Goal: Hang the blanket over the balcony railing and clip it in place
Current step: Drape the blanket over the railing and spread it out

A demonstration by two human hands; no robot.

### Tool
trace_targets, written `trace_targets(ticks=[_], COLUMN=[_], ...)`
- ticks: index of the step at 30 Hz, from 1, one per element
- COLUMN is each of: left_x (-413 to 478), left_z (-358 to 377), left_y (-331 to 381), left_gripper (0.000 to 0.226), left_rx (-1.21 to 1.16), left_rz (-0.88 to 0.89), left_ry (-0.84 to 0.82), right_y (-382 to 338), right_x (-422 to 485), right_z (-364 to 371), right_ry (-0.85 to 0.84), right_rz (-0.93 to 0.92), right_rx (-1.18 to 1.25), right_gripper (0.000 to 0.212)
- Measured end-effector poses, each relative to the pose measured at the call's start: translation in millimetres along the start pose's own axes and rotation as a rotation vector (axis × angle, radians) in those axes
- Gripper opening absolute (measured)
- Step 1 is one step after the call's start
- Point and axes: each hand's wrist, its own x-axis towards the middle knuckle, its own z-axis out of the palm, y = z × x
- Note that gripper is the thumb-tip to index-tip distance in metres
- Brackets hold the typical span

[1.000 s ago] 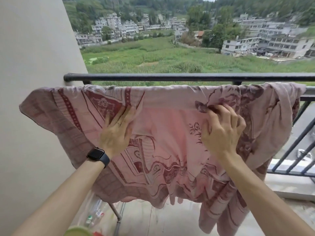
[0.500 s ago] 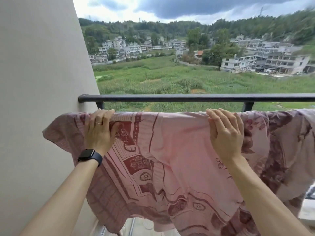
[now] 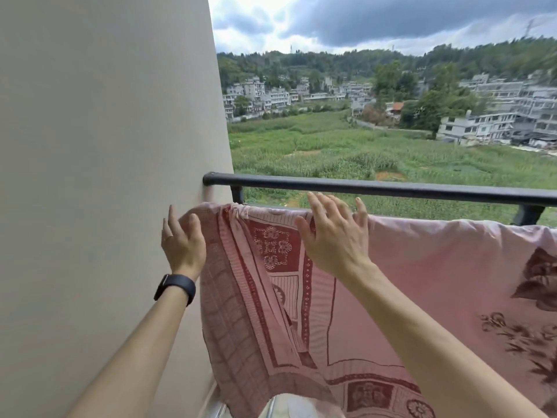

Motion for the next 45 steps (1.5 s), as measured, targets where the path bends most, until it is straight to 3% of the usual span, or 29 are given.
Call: trace_targets(ticks=[2, 5, 10, 14, 17, 20, 26, 30, 34, 37, 39, 42, 45], left_x=[5, 12, 26, 23, 16, -4, -26, -44, -67, -107, -135, -159, -151], left_z=[-5, 1, 0, -4, -1, 15, 28, 39, 55, 84, 110, 137, 133], left_y=[-7, -1, -7, -1, 22, 43, 33, 51, 74, 115, 143, 164, 149], left_gripper=[0.059, 0.050, 0.038, 0.041, 0.043, 0.045, 0.050, 0.048, 0.030, 0.034, 0.040, 0.046, 0.051], left_rx=[0.116, 0.220, 0.194, 0.288, 0.388, 0.468, 0.563, 0.476, 0.408, 0.322, 0.306, 0.357, 0.445], left_rz=[0.158, 0.409, 0.496, 0.617, 0.751, 0.816, 0.930, 0.854, 0.676, 0.785, 0.902, 0.870, 0.820], left_ry=[-0.062, -0.113, -0.249, -0.171, -0.143, -0.231, -0.270, -0.274, -0.087, -0.117, -0.181, -0.201, -0.138], right_y=[7, 54, 122, 90, 44, 16, 65, 93, 146, 202, 222, 252, 321], right_x=[3, -24, -60, -46, -25, -9, -39, -52, -71, -84, -89, -94, -113], right_z=[0, -8, -33, -29, -17, -4, -12, -40, -80, -93, -90, -93, -119], right_ry=[-0.015, 0.106, 0.100, 0.102, 0.076, -0.011, 0.029, 0.047, 0.218, 0.080, -0.001, 0.006, 0.007], right_rz=[-0.016, 0.039, 0.096, 0.221, 0.131, 0.121, 0.057, -0.001, 0.253, 0.474, 0.447, 0.375, 0.473], right_rx=[-0.056, -0.131, -0.217, -0.095, -0.055, -0.039, -0.157, 0.018, 0.025, -0.111, -0.161, -0.183, -0.196], right_gripper=[0.052, 0.045, 0.045, 0.046, 0.052, 0.054, 0.042, 0.050, 0.045, 0.047, 0.045, 0.046, 0.054])
